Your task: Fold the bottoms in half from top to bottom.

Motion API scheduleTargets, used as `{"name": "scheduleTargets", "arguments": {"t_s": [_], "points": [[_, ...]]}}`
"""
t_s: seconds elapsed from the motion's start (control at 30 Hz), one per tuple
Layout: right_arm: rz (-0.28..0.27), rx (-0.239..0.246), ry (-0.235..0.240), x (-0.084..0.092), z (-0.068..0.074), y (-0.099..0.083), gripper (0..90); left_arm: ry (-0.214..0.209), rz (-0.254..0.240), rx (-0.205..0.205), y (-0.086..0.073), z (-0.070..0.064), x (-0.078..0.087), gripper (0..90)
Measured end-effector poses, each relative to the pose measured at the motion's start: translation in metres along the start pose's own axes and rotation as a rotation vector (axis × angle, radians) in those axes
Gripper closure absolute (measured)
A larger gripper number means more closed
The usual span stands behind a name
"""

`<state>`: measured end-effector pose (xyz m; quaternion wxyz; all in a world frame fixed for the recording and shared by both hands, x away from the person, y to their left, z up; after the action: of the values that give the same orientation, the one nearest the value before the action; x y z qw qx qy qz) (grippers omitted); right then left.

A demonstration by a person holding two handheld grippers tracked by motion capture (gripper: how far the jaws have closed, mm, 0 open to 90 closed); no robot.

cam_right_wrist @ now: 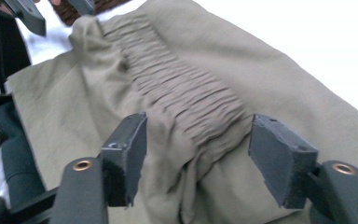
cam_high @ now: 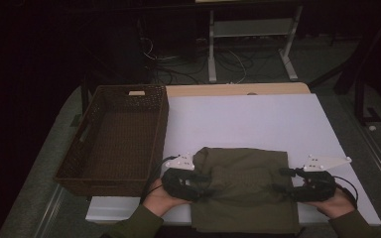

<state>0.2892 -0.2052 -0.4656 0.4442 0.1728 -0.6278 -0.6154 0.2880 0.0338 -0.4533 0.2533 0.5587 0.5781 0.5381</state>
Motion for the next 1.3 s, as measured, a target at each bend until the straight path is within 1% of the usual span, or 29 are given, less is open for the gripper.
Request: {"name": "scheduleTargets", "arguments": {"t_s": [0.03,0.07,0.17,0.23,0.3,0.37,0.4,0.43,0.5,0.53,0.63,0.73,0.83,0.9,1.0,1.1,1.17,1.23,1.3], "points": [[-0.002,-0.002,-0.005,0.0,-0.001,0.001,33.8,0.023,-0.018,0.0,0.003,0.004,0.001,43.4],[-0.008,-0.003,-0.014,0.0,-0.004,0.003,33.2,0.035,-0.026,0.004,0.004,0.006,0.001,44.2],[-0.015,-0.012,-0.033,-0.002,-0.011,0.005,33.4,0.072,-0.039,0.014,0.006,0.014,-0.002,46.5],[-0.014,-0.019,-0.04,-0.004,-0.014,0.006,34.9,0.088,-0.04,0.024,0.006,0.019,-0.005,47.8],[-0.008,-0.029,-0.059,-0.008,-0.021,0.007,39.1,0.107,-0.04,0.027,0.007,0.025,-0.01,50.6],[0.005,-0.039,-0.098,-0.011,-0.029,0.006,48.1,0.139,-0.037,0.027,0.008,0.033,-0.014,55.7],[0.011,-0.048,-0.115,-0.013,-0.034,0.006,55.1,0.149,-0.034,0.023,0.009,0.037,-0.017,59.9],[0.019,-0.06,-0.124,-0.015,-0.037,0.005,61.8,0.169,-0.029,0.015,0.009,0.041,-0.018,64.6],[0.038,-0.062,-0.144,-0.017,-0.042,0.003,71.8,0.195,-0.017,0.008,0.007,0.047,-0.021,72.9],[0.049,-0.064,-0.152,-0.018,-0.043,0.002,75.1,0.205,-0.01,0.008,0.006,0.049,-0.022,76.3],[0.081,-0.067,-0.151,-0.021,-0.045,-0.002,82.1,0.227,0.014,0.004,0.004,0.057,-0.027,83.7],[0.123,-0.067,-0.137,-0.026,-0.043,-0.01,86.2,0.234,0.047,0.008,-0.001,0.06,-0.031,88.5],[0.171,-0.069,-0.121,-0.031,-0.041,-0.022,87.9,0.226,0.092,0.011,-0.011,0.059,-0.035,89.0],[0.199,-0.078,-0.113,-0.034,-0.04,-0.028,88.4,0.224,0.099,0.015,-0.014,0.059,-0.036,89.1],[0.221,-0.09,-0.095,-0.037,-0.037,-0.033,89.0,0.219,0.108,0.02,-0.018,0.059,-0.037,89.1],[0.231,-0.097,-0.09,-0.039,-0.036,-0.037,89.2,0.211,0.121,0.027,-0.022,0.06,-0.038,89.1],[0.227,-0.112,-0.084,-0.038,-0.036,-0.037,89.2,0.203,0.121,0.029,-0.023,0.059,-0.039,89.1],[0.223,-0.137,-0.078,-0.038,-0.036,-0.037,89.2,0.188,0.11,0.036,-0.023,0.056,-0.041,89.1],[0.214,-0.144,-0.063,-0.037,-0.035,-0.036,89.2,0.169,0.1,0.035,-0.022,0.052,-0.041,89.1]]}}
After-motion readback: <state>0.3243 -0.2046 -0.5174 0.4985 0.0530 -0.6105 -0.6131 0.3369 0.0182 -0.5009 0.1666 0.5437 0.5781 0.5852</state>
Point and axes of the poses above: each handheld gripper's, and its own axes: x roughly backward along the jaws, y roughly out of its top, z roughly to its left, the point moved 10 cm from there along -x, roughly forward along the jaws, and after that the axes turned 15 degrees about -z, right-handed, at the moved point
